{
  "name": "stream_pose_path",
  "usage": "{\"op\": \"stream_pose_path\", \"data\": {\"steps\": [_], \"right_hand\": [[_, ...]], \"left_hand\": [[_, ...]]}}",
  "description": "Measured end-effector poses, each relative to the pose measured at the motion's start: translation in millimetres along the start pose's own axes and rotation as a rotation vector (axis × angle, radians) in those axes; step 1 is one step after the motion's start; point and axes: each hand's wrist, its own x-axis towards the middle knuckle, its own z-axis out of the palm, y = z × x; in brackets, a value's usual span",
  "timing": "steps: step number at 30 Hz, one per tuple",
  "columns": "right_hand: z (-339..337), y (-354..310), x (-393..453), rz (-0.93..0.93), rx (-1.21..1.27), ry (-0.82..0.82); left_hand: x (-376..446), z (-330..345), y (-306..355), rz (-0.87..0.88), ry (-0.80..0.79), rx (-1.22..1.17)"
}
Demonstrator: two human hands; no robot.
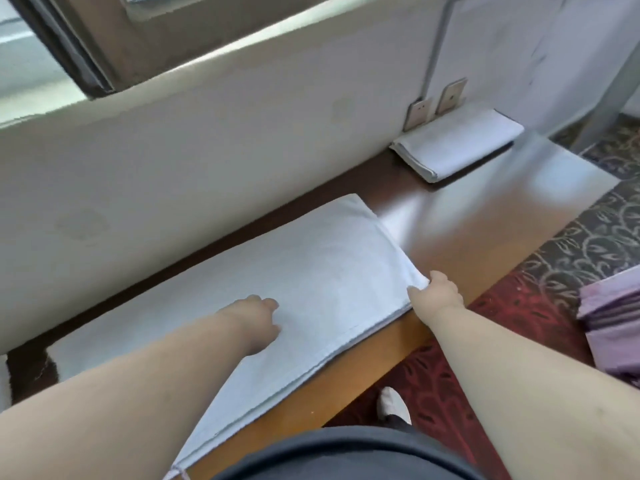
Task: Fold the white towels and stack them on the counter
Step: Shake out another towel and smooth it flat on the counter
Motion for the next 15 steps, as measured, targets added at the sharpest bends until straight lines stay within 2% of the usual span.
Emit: {"op": "stream_pose_path", "data": {"steps": [2,5,11,15], "right_hand": [[-5,11,12,0.043,0.113,0.016],[-11,12,26,0.077,0.242,-0.094],[-14,-9,42,-0.028,-0.027,-0.209],[-5,-25,39,-0.141,0.127,-0.213]], "left_hand": [[13,-14,35,0.046,-0.010,0.025],[31,-35,85,0.110,0.000,0.013],[69,-61,156,0.181,0.053,-0.125],[90,-66,176,0.129,0.039,-0.374]]}}
